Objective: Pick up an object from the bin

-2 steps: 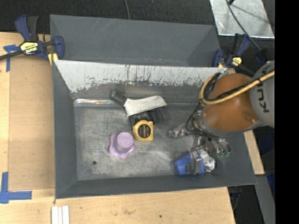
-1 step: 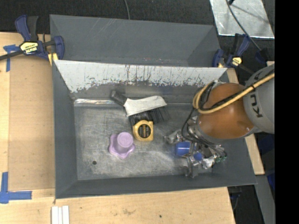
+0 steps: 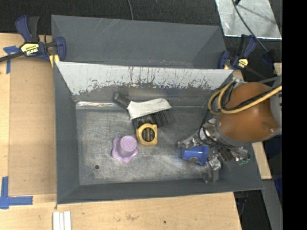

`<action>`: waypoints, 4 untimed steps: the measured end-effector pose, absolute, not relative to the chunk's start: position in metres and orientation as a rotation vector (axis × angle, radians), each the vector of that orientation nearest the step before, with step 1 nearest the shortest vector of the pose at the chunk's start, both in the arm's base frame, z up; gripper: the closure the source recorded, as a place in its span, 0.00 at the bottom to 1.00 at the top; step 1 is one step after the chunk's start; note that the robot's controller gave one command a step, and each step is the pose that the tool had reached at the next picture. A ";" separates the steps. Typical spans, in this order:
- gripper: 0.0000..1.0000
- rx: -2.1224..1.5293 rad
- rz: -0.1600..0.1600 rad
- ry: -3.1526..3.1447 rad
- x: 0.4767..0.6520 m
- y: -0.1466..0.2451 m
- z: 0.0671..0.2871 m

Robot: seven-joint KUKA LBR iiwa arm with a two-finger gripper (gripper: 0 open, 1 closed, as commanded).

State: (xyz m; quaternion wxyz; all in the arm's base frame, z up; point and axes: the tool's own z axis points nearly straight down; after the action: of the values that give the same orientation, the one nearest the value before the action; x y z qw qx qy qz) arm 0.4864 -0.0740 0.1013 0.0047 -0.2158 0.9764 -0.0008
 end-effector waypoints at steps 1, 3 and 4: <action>0.00 -0.465 -0.007 3.072 0.498 -0.089 0.080; 1.00 -1.142 -0.008 2.918 0.522 -0.075 0.075; 1.00 -1.142 -0.004 2.921 0.521 -0.075 0.078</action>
Offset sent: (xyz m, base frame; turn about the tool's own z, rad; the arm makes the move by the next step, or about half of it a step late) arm 0.0319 -0.0002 -0.0313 -0.3136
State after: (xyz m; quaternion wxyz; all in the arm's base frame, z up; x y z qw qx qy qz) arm 0.5205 -0.0750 0.0782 0.0026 -0.3640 0.9314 -0.0013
